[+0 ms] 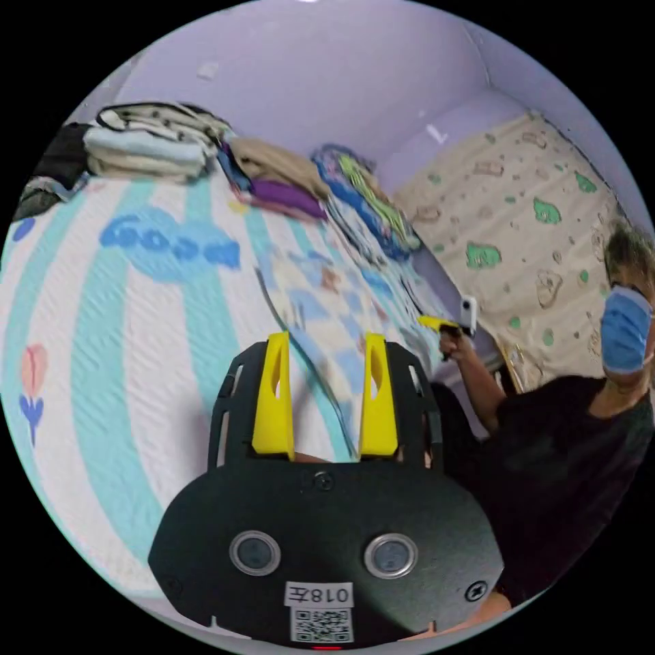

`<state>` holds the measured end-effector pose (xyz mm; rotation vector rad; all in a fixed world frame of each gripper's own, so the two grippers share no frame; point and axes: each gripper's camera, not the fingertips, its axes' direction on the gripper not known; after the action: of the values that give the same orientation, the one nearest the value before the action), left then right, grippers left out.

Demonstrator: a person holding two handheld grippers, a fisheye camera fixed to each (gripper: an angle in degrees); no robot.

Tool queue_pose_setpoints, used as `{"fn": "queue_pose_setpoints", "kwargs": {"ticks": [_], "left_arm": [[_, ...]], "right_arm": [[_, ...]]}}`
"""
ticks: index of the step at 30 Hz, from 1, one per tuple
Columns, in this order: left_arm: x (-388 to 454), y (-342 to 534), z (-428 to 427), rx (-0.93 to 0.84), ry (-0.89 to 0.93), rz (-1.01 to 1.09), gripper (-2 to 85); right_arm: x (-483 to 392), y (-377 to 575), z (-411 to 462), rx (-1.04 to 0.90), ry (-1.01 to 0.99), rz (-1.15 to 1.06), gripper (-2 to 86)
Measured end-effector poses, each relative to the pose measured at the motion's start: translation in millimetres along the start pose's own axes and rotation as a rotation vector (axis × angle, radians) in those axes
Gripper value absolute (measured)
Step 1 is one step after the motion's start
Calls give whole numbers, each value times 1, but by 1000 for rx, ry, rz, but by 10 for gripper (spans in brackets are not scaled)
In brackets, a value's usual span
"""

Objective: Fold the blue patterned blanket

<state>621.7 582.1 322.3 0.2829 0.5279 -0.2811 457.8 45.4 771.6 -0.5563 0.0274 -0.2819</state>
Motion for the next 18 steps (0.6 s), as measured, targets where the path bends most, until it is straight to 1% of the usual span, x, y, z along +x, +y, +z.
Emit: {"fn": "queue_pose_setpoints", "kwargs": {"ticks": [1,2,4,6,8,10,11,14,17,18], "left_arm": [[-14,-17,-3,81,-34,-14,160],[-30,-34,1,125,-45,-46,164],[-55,-59,16,153,-25,-90,171],[-73,-80,30,143,-55,-117,179],[-85,-98,43,101,-149,-114,184],[-90,-106,48,37,-188,-119,188],[-87,-108,42,32,-210,-104,193],[-80,-109,27,3,-209,-53,199],[-75,-111,12,-38,-186,-10,183],[-75,-111,8,-36,-189,-7,179]], "right_arm": [[5,-7,1,25,18,5,119],[16,-22,6,50,41,29,125],[38,-44,21,64,9,77,135],[65,-67,41,65,-45,143,139],[81,-77,52,58,-24,185,142],[93,-80,62,36,-13,231,149],[97,-80,69,18,-40,244,151],[92,-70,63,46,-22,242,142],[90,-60,60,12,-168,241,147],[88,-56,57,2,-176,236,148]]}}
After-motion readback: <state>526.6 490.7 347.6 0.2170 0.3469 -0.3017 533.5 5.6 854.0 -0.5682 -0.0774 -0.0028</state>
